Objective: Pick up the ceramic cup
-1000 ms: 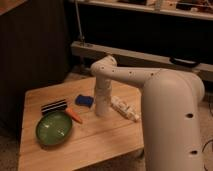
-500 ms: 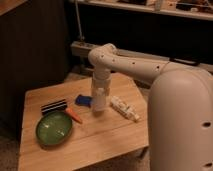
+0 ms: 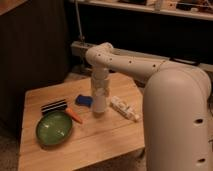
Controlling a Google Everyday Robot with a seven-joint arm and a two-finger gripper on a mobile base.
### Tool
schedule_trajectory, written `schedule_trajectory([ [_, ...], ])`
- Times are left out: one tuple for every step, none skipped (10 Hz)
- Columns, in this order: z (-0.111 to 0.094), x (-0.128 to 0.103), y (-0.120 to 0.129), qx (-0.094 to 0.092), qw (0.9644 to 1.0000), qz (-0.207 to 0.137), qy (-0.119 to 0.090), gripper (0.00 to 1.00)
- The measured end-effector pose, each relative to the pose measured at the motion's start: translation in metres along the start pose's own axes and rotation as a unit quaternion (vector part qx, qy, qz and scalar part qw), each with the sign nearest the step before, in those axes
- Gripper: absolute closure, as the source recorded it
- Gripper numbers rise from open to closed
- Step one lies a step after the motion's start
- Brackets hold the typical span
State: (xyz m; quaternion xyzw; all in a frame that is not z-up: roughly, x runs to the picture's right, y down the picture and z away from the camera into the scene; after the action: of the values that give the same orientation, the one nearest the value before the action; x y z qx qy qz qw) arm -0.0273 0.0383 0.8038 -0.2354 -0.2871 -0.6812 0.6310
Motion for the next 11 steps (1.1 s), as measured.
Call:
schedule_trajectory([
  [0.008,0.0,-0.001,0.002,1.0,-0.001,-0.002,0.45],
  [0.009,0.001,-0.001,0.003,1.0,-0.001,-0.002,0.48],
  [0.008,-0.001,-0.001,0.005,1.0,-0.003,-0.006,0.57],
  [0.004,-0.004,-0.002,0.006,0.9999,-0.004,-0.011,0.64],
  [0.002,-0.005,-0.001,0.006,0.9999,-0.005,-0.013,0.66],
  [-0.003,-0.006,0.0,0.007,0.9999,-0.005,-0.012,0.72],
  [-0.008,-0.006,0.0,0.008,0.9999,-0.007,-0.011,0.82],
  [-0.012,-0.007,0.0,0.009,0.9999,-0.007,-0.011,0.92],
  [-0.014,-0.007,0.0,0.01,0.9999,-0.006,-0.012,0.98],
  [-0.014,-0.008,0.001,0.011,0.9998,-0.006,-0.012,1.0],
  [-0.016,-0.008,0.001,0.014,0.9998,-0.005,-0.013,1.0],
])
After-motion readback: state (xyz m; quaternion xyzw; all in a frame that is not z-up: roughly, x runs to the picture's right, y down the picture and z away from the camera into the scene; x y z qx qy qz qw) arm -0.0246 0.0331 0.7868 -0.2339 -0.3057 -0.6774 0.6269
